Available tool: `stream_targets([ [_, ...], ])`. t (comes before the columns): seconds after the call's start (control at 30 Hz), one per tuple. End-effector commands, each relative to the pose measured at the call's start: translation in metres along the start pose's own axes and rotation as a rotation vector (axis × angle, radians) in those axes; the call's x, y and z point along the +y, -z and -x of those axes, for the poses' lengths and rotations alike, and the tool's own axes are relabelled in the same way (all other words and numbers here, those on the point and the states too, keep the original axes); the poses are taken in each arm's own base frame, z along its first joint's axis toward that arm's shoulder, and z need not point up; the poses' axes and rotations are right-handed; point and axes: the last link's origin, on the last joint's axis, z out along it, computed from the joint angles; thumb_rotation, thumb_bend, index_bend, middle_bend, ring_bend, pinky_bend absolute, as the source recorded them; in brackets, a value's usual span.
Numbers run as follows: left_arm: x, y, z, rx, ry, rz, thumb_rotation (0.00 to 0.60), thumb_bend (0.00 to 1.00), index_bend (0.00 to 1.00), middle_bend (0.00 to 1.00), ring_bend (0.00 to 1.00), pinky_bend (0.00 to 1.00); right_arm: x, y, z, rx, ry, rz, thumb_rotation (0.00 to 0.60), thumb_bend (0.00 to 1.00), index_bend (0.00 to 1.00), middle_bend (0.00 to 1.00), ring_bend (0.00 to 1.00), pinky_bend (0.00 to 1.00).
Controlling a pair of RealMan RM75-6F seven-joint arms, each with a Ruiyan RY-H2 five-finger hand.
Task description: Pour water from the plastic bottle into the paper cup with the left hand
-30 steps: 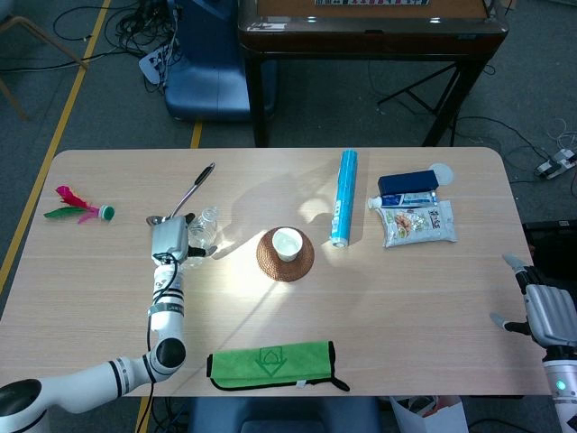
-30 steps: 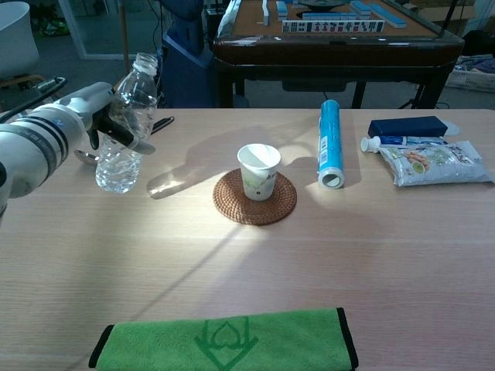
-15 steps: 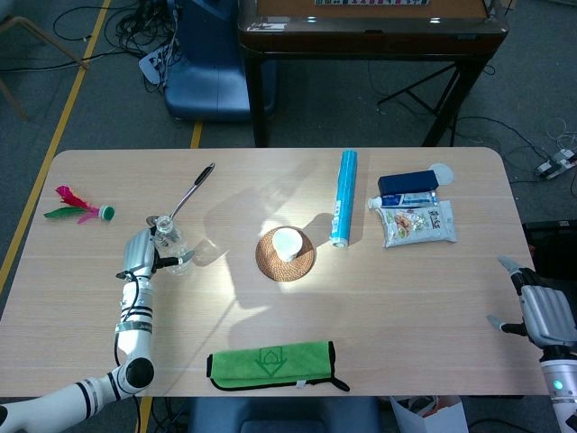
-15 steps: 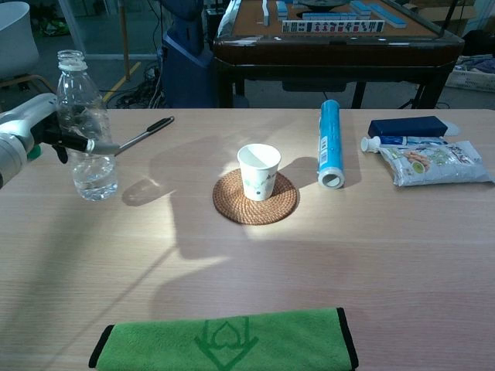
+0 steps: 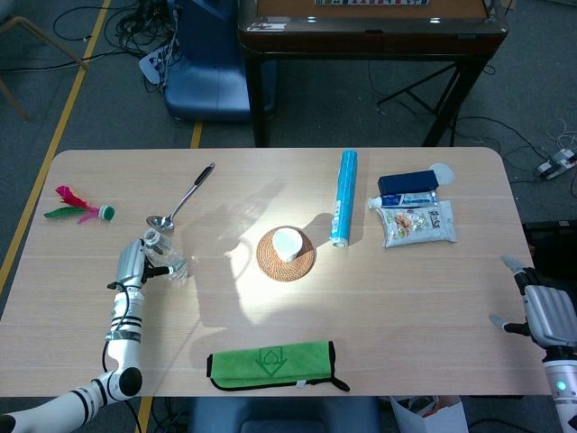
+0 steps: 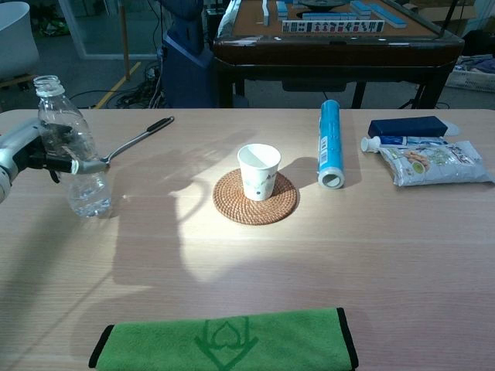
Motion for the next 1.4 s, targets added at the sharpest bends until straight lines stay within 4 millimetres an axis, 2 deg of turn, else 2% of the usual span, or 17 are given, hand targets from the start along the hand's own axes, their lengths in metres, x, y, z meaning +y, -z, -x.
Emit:
stream_targets([
  [0.03, -0.005, 0.003, 0.004, 0.006, 0.014, 0.037, 0.600, 0.02, 0.57, 0.64, 0.54, 0.60, 0.000, 0.000, 0.000, 0.001, -0.001, 0.000, 0.600, 0.00, 0.12, 0.18, 0.16, 0.40],
  [0.53, -0.017, 0.008, 0.008, -0.006, -0.011, 0.065, 0.600, 0.02, 0.51, 0.57, 0.48, 0.52, 0.000, -0.001, 0.001, -0.002, 0.001, 0.001, 0.600, 0.00, 0.12, 0.18, 0.16, 0.40],
  [0.77, -0.019, 0.012, 0.010, -0.042, -0.065, 0.080, 0.600, 0.02, 0.44, 0.48, 0.42, 0.49, 0.000, -0.002, 0.002, -0.008, 0.001, 0.003, 0.600, 0.00, 0.12, 0.18, 0.16, 0.40],
  [0.9, -0.019, 0.014, 0.010, -0.040, -0.072, 0.092, 0.600, 0.02, 0.39, 0.41, 0.41, 0.49, 0.001, -0.002, 0.002, -0.007, 0.000, 0.005, 0.600, 0.00, 0.12, 0.18, 0.16, 0.40],
  [1.13, -0.017, 0.012, 0.008, -0.018, -0.093, 0.080, 0.600, 0.02, 0.23, 0.23, 0.36, 0.48, 0.000, -0.001, 0.002, -0.006, 0.003, 0.001, 0.600, 0.00, 0.12, 0.18, 0.16, 0.40],
  [1.4, -0.015, 0.016, 0.004, -0.011, -0.081, 0.055, 0.600, 0.02, 0.10, 0.14, 0.27, 0.44, 0.000, -0.001, 0.001, -0.001, 0.004, 0.002, 0.600, 0.00, 0.12, 0.18, 0.16, 0.40],
])
